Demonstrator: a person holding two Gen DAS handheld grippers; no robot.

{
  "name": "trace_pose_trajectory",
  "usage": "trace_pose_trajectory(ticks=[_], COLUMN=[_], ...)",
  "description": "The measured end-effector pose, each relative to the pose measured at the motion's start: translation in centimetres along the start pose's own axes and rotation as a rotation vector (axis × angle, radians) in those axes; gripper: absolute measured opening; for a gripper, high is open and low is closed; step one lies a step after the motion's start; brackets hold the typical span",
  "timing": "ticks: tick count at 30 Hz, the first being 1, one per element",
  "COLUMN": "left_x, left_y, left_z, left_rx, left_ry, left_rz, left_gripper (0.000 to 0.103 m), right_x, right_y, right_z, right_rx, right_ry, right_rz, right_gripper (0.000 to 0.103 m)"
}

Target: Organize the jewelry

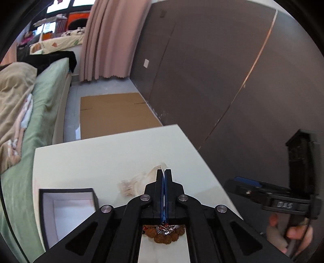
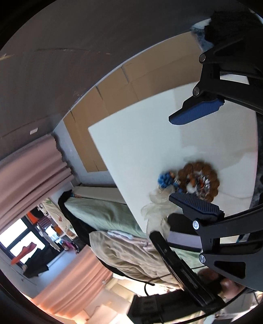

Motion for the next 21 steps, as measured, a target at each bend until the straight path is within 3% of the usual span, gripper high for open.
trace_pose_trajectory(ticks=[7, 11, 21], left_x=[-1.1, -2.8, -8.5], left_y=[0.3, 0.3, -1.2], left_z=[4.0, 5.9, 7.9], left_rx=[0.08, 0.117, 0.12], left_ry=[-0.008, 0.01, 0.056], left_rz=[0.016, 0.052, 0.161], left_gripper=[0.0, 0.0, 0.0], right_x=[-3.7, -5.7, -9.2], right_y=[2.1, 3.2, 4.7], right_z=[-1.2, -3.0, -11.3], right_rx=[-0.03, -0.065, -0.253], right_ry=[-0.015, -0.008, -0.039], right_rz=[0.091, 0.134, 0.251], right_gripper=[0.071, 0.063, 0.049])
Point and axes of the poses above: each gripper's, at about its wrist camera, not at the fingertips, and z roughly against the way its jaws point, x to its right, y to its top, the point moved 1 cm from there along -z, roughly the way its jaws point, and after that the axes turned 9 degrees about -x, right-handed, at the moved point
